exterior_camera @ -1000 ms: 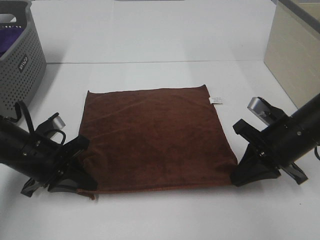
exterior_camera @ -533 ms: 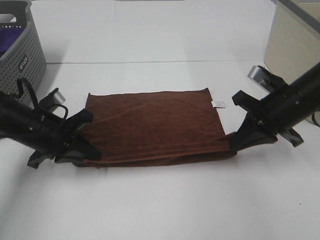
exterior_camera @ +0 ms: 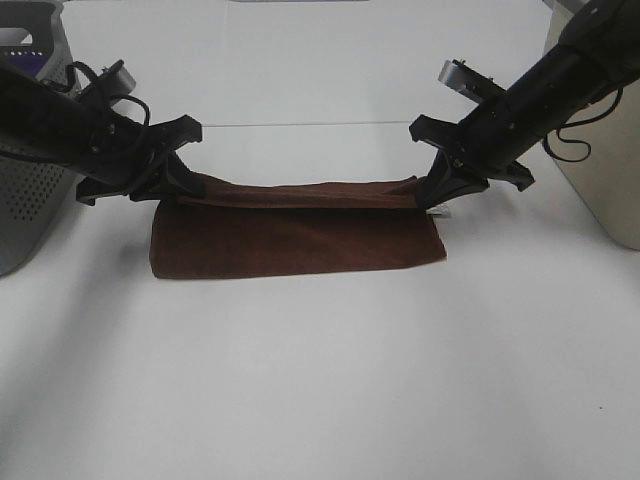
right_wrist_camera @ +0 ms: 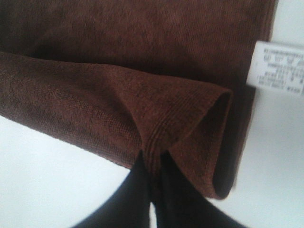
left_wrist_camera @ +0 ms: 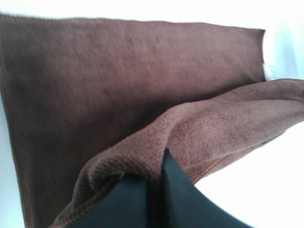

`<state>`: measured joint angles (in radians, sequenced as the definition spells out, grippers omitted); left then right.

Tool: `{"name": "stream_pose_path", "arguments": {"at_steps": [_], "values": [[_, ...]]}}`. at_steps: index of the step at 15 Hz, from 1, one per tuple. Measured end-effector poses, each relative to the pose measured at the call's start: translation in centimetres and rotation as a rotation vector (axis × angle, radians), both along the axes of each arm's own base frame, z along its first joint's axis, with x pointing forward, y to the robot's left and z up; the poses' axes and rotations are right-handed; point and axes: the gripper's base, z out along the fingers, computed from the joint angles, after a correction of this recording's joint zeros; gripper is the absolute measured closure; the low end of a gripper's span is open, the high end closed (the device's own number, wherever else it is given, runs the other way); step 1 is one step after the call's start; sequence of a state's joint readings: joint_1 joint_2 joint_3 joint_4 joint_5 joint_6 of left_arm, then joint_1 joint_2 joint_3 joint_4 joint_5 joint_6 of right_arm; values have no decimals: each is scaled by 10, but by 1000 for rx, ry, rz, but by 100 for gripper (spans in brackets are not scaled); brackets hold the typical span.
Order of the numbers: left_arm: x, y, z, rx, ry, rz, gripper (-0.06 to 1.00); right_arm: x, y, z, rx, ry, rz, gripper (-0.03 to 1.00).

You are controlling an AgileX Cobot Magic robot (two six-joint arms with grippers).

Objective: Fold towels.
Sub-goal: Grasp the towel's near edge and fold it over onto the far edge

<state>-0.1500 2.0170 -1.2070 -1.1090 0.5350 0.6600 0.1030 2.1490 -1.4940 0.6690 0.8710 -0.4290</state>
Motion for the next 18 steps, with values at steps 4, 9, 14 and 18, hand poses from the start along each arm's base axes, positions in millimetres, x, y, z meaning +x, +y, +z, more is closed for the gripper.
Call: {"name": "stream_pose_path", "arguments": {"at_steps": [4,9,14,18], "values": [[32,-2,-34,33,2,16,93,38,2,-19,-12,-79,-37,95],[36,-1,-51,60,9,55,93,44,4,-44,-15,-74,-77,95],[37,-8,-57,117,-29,39,61,46,0,-50,-39,-92,-90,80],[38,-10,-53,110,-38,35,15,44,4,-40,-5,-63,-66,14]]}}
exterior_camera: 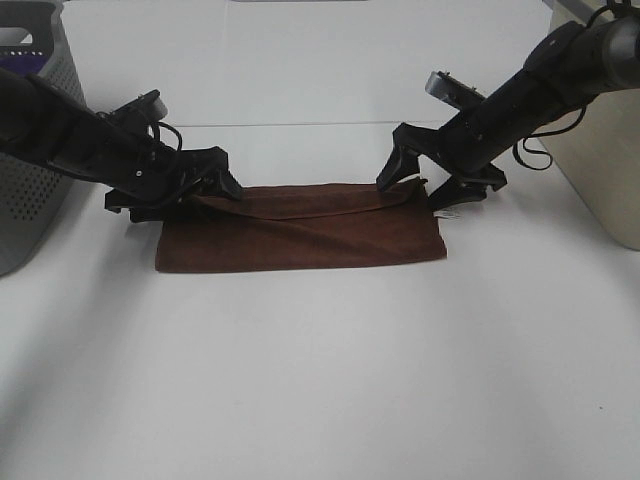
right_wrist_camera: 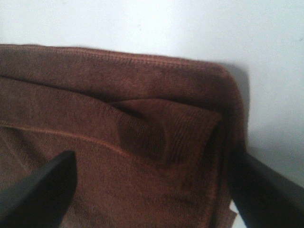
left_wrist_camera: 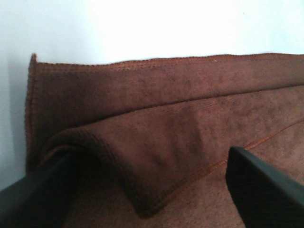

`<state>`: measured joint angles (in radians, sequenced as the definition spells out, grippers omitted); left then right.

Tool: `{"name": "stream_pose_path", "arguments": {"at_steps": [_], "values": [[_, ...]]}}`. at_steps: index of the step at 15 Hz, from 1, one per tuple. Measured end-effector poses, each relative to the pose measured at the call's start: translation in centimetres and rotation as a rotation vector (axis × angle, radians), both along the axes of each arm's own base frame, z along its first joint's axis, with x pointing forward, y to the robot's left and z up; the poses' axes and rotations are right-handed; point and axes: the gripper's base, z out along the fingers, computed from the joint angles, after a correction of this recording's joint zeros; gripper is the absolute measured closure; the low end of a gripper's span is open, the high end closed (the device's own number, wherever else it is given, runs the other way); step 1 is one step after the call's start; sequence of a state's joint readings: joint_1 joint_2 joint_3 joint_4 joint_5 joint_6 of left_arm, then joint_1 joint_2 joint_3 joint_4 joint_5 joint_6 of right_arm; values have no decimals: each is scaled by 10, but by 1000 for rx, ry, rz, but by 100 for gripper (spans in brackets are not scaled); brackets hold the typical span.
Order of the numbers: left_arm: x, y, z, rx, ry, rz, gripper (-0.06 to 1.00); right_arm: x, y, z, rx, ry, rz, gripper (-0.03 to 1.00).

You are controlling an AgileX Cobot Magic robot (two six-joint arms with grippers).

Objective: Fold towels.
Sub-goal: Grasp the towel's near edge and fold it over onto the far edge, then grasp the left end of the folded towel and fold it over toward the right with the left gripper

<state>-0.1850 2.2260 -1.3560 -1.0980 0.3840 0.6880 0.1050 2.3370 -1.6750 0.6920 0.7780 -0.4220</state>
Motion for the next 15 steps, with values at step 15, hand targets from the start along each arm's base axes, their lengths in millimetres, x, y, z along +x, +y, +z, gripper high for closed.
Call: {"name": "stream_pose_path", "arguments": {"at_steps": [15], "values": [[-2,41,9,-32,140,122,15,-21,-19,33,-214,143,52,-1]]}}
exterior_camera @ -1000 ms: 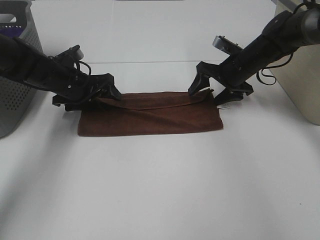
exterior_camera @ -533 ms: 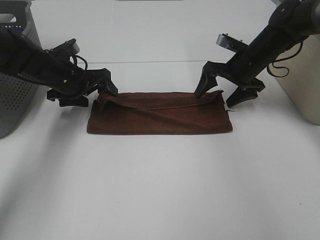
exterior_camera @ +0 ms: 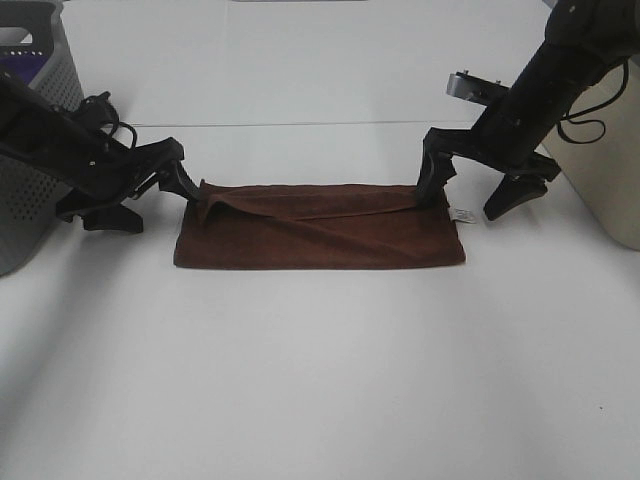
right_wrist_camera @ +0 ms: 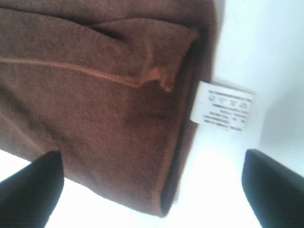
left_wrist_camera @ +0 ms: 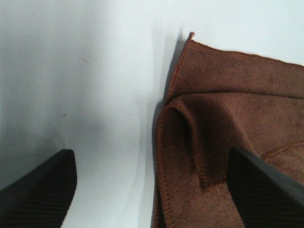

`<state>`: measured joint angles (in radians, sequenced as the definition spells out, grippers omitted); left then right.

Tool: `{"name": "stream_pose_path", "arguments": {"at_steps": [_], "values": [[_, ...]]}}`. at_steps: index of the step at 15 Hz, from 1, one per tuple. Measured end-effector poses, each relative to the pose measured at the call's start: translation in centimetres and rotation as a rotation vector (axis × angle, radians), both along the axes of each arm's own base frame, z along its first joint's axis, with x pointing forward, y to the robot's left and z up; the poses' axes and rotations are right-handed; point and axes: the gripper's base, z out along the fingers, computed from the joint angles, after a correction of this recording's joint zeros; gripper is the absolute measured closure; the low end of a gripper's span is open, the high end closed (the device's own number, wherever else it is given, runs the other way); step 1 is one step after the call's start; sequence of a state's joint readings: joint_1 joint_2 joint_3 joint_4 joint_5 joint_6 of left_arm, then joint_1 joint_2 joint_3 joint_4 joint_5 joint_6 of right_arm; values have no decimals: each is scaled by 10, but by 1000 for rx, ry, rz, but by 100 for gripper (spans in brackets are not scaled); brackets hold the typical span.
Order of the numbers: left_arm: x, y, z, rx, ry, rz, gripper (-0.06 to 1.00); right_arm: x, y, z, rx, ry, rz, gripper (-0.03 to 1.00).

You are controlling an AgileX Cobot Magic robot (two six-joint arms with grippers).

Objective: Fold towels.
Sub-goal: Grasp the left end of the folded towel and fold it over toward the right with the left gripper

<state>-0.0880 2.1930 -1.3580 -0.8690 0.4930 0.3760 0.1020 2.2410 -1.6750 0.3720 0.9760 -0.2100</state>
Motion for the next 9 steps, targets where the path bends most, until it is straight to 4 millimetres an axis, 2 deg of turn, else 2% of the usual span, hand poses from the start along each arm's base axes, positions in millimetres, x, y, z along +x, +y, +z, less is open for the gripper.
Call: {"name": "stream_pose_path", "arguments": {"at_steps": [3,6,8,9], "values": [[10,-16,-8,-70,20,-33,18,-4,-4,1,-44,36,5,-1],[21,-42,-13,-148,51,-119,21,-5,-6,0,-73,46,5,-1],[22,-47,-18,-156,64,-137,37,-5,-6,0,-73,48,5,-1],[21,-47,-20,-156,73,-134,53,-5,-7,0,-76,49,6,-1]]}}
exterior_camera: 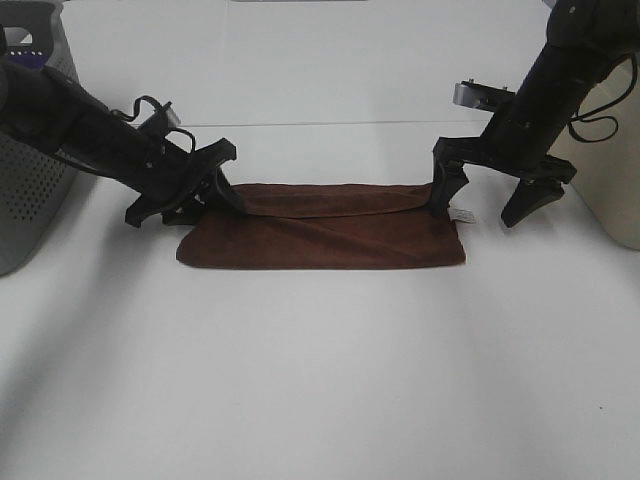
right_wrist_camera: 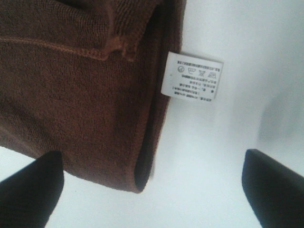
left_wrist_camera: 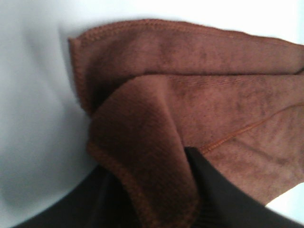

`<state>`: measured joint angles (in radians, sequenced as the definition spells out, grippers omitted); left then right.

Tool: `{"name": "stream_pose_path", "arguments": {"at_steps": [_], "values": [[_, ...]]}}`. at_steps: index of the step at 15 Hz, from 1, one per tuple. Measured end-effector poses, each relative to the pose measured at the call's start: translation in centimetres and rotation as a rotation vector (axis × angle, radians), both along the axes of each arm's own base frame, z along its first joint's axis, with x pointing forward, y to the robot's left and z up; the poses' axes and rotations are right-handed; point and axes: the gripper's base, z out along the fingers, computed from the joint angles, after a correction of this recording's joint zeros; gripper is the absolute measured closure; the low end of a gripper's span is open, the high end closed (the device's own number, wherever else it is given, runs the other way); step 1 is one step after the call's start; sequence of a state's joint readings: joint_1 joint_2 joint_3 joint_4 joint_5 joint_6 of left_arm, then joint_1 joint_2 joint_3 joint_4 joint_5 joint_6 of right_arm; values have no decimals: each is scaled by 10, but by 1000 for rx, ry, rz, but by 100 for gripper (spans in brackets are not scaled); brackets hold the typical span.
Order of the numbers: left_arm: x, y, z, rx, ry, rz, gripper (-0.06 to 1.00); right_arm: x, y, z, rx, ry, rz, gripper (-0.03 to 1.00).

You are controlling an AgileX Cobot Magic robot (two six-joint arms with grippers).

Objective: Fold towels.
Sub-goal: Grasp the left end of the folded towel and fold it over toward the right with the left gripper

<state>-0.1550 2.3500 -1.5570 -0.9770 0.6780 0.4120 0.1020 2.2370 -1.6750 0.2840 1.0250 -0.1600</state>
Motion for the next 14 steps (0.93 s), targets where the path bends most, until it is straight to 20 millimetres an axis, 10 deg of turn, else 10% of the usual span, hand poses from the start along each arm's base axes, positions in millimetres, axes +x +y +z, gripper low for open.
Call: {"name": "stream_pose_path", "arguments": {"at_steps": [2,8,14], "values": [[0,9,-4,30,9,-10,88,0,0,0,-3,4,3,-1],[10,57,51,70,-79,65,91,0,0,0,-3,4,3,-1],[9,-29,96,-48,-128,-67,91,0,0,0,-3,4,3,-1]]}}
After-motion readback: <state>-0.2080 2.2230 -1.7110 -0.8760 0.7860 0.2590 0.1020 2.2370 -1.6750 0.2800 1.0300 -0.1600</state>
